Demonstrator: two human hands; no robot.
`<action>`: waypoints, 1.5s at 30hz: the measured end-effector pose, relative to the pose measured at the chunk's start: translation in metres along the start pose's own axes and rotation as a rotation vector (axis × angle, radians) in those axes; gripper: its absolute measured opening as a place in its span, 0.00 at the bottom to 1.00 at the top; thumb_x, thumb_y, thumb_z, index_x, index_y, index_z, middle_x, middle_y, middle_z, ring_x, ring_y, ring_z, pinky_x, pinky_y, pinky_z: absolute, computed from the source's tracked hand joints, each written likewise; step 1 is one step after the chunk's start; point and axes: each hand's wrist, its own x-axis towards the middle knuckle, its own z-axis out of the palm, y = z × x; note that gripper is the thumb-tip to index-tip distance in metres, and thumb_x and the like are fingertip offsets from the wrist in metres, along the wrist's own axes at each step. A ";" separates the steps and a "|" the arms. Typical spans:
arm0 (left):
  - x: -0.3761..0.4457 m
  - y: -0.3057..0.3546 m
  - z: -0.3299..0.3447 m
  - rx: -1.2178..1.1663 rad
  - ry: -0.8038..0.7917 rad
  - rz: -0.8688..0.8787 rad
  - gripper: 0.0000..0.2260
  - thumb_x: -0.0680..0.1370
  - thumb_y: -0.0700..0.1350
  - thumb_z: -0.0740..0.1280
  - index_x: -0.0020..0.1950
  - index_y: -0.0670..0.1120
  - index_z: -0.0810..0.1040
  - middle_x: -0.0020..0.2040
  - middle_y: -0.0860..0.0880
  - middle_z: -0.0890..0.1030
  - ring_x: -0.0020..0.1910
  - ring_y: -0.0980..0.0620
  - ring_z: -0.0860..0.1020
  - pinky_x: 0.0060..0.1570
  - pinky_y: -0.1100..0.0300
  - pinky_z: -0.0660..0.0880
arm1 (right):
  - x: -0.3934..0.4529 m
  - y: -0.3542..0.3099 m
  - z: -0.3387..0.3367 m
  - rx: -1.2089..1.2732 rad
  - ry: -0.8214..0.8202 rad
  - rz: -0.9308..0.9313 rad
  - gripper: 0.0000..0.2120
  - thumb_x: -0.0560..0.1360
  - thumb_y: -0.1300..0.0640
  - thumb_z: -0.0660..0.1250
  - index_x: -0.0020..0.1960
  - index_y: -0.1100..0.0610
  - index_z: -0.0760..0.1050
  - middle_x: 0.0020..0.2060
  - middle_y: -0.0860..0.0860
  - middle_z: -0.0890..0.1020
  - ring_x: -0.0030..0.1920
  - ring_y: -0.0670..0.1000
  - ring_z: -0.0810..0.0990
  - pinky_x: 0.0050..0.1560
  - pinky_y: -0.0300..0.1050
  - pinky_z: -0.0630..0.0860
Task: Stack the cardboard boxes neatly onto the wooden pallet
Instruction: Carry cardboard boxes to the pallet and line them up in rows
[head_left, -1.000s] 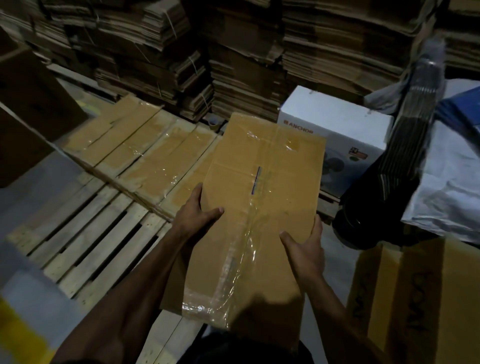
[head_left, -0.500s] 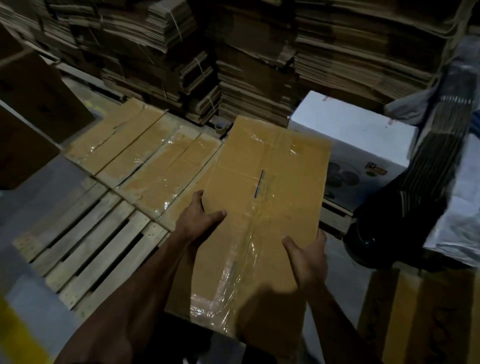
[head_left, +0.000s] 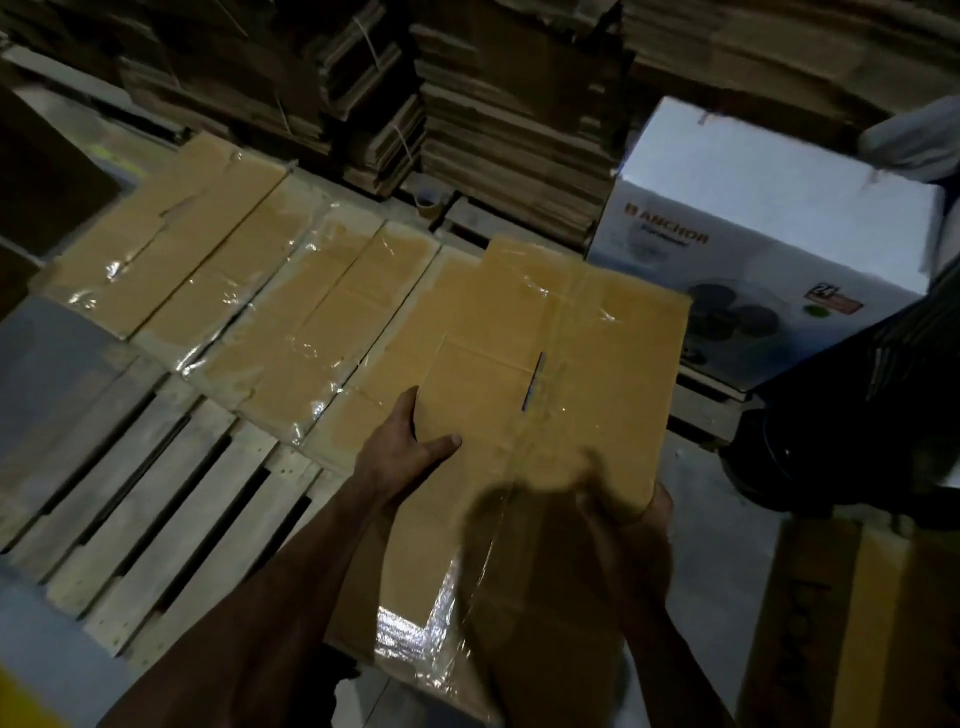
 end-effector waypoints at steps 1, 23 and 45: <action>0.013 -0.010 0.003 -0.003 -0.011 0.008 0.46 0.60 0.69 0.70 0.75 0.55 0.62 0.64 0.55 0.78 0.60 0.50 0.79 0.61 0.46 0.75 | 0.008 0.008 0.012 -0.009 0.009 0.007 0.43 0.70 0.46 0.77 0.77 0.54 0.60 0.64 0.58 0.76 0.62 0.63 0.76 0.54 0.53 0.75; 0.183 -0.133 0.057 -0.009 -0.094 0.179 0.41 0.65 0.64 0.71 0.75 0.57 0.61 0.68 0.52 0.72 0.67 0.48 0.72 0.66 0.44 0.71 | 0.122 0.109 0.160 0.097 0.125 0.018 0.42 0.71 0.47 0.76 0.78 0.49 0.58 0.71 0.52 0.71 0.69 0.60 0.70 0.58 0.48 0.67; 0.210 -0.165 0.076 0.787 -0.080 0.228 0.46 0.72 0.69 0.50 0.80 0.43 0.39 0.80 0.44 0.39 0.79 0.43 0.39 0.76 0.48 0.42 | 0.171 0.113 0.196 -0.014 0.011 0.067 0.45 0.71 0.39 0.73 0.78 0.42 0.48 0.69 0.52 0.73 0.64 0.62 0.75 0.61 0.63 0.74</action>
